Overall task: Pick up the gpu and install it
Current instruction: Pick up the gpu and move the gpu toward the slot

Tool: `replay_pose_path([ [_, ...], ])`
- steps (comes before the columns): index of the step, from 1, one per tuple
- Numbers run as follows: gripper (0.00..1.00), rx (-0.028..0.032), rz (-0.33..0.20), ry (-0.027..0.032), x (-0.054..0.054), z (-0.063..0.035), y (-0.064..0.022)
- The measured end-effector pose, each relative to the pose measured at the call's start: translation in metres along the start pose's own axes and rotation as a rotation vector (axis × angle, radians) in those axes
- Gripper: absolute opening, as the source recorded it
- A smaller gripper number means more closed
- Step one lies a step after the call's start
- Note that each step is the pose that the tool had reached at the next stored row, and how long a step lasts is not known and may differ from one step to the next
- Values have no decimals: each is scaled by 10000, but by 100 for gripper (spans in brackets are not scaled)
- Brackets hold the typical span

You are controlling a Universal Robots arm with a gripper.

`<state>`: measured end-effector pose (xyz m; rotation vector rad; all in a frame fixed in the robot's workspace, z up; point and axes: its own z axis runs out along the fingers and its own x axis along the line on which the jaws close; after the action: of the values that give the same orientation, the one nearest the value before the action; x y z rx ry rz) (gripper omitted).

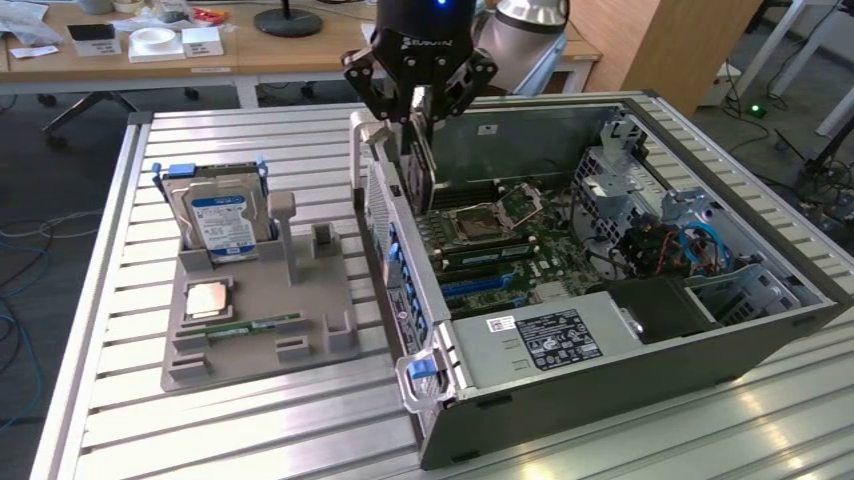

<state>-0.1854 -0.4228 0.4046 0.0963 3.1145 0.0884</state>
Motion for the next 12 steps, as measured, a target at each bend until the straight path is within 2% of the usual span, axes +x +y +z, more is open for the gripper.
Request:
replay_pose_path([
  [6,27,-8,1,0,-211,6,17],
  [12,27,-13,1,4,-476,12,36],
])
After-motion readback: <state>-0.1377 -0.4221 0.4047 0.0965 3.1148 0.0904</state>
